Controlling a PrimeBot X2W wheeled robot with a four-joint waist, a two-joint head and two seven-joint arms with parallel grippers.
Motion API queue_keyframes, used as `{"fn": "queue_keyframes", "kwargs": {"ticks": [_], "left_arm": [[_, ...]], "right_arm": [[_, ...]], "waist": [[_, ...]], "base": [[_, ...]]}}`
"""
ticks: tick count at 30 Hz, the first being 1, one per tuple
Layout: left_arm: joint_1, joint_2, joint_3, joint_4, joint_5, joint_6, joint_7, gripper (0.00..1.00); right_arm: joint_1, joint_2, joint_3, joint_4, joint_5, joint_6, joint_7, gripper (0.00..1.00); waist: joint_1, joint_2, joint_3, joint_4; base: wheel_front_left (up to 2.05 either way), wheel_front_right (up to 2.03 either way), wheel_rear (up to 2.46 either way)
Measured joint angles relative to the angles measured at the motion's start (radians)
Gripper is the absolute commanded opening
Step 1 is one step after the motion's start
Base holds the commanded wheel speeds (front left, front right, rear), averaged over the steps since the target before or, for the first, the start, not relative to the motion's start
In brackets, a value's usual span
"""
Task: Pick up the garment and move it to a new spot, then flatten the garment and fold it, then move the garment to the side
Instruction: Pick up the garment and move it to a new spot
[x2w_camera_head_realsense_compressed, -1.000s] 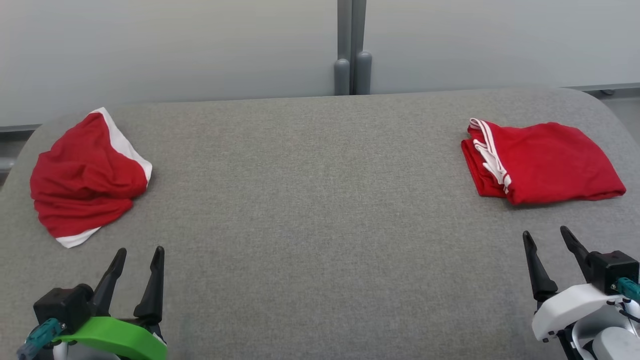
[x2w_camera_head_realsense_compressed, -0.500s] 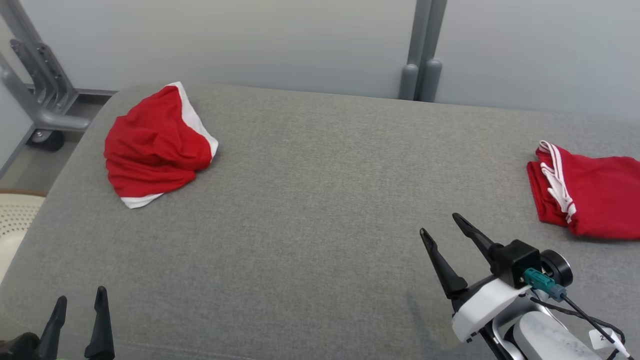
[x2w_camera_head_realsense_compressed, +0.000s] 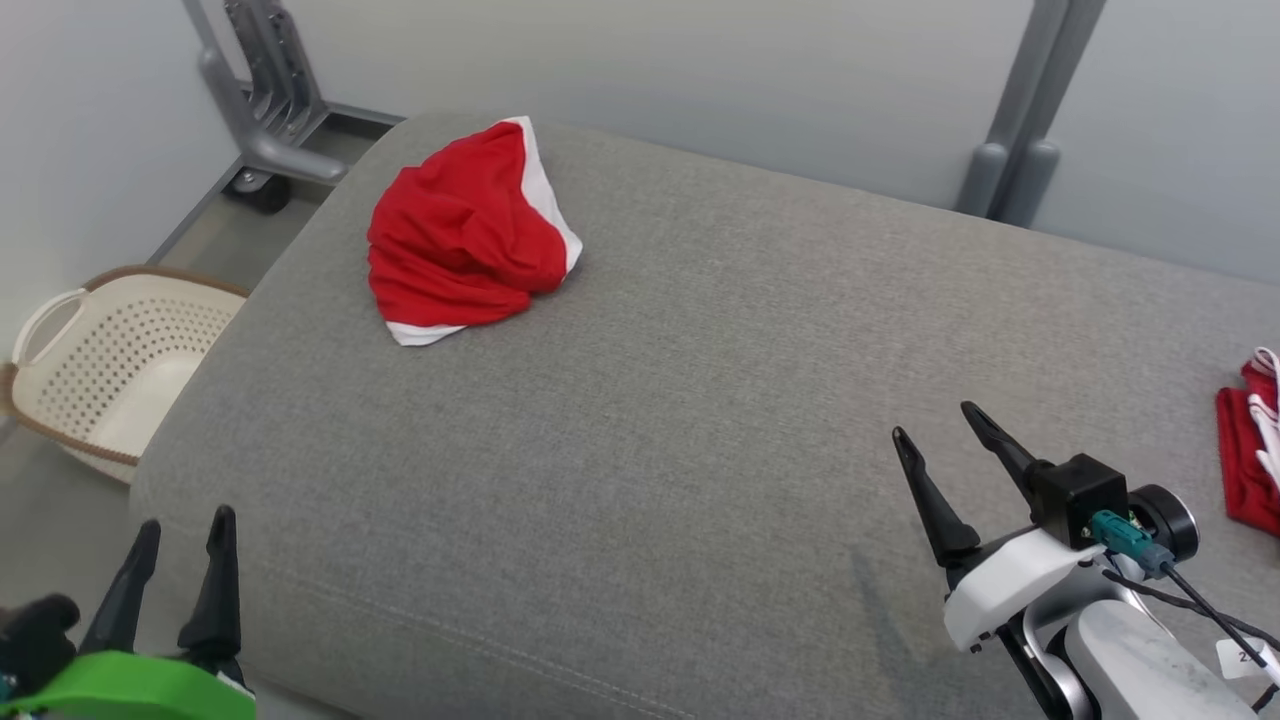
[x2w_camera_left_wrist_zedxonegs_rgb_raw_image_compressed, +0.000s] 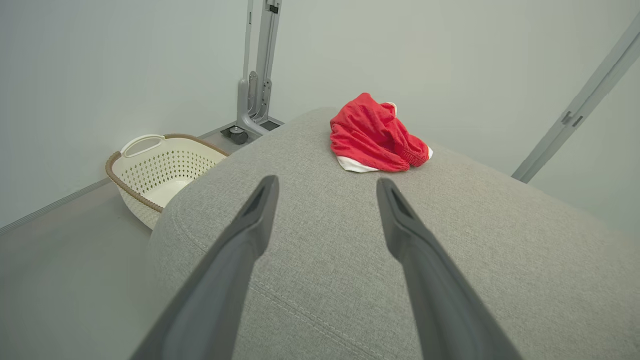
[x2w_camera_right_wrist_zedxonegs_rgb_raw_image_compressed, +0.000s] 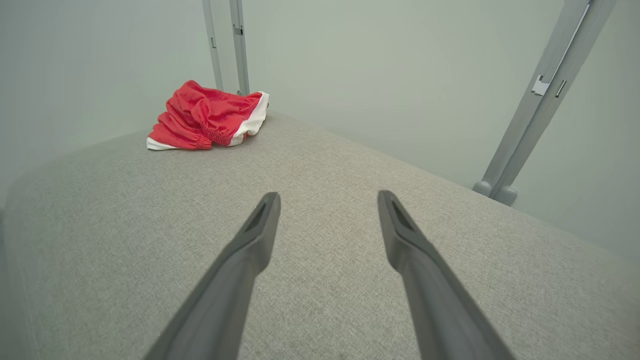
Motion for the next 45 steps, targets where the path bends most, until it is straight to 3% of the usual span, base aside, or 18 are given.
{"fn": "queue_keyframes", "kwargs": {"ticks": [4, 13, 24, 31, 45], "left_arm": [[-0.105, 0.047, 0.004, 0.018, -0.052, -0.021, 0.102, 1.00], [-0.375, 0.158, 0.048, 0.097, -0.201, -0.008, 0.420, 1.00], [-0.628, 0.212, 0.133, 0.228, -0.355, 0.082, 0.683, 1.00], [-0.733, 0.248, 0.200, 0.255, -0.379, 0.093, 0.715, 1.00], [-0.926, 0.257, 0.231, 0.265, -0.416, 0.102, 0.755, 1.00]], "right_arm": [[-0.006, -0.022, -0.011, -0.026, -0.011, -0.001, 0.022, 1.00], [-0.092, -0.078, -0.008, -0.081, -0.043, 0.002, 0.082, 1.00], [-0.182, -0.111, 0.001, -0.172, -0.067, 0.030, 0.143, 1.00], [-0.239, -0.124, 0.000, -0.212, -0.077, 0.045, 0.164, 1.00], [-0.368, -0.160, -0.056, -0.288, -0.094, 0.045, 0.186, 1.00]], "waist": [[0.0000, 0.0000, 0.034, 0.031], [0.0000, 0.0000, 0.149, 0.031], [0.0001, 0.0000, 0.290, -0.070], [0.0001, 0.0000, 0.370, -0.136], [0.0002, 0.0000, 0.581, -0.246]], "base": [[0.00, 0.00, 0.00], [0.00, 0.00, 0.00], [0.00, 0.00, 0.00], [0.00, 0.00, 0.00], [0.00, 0.00, 0.00]]}}
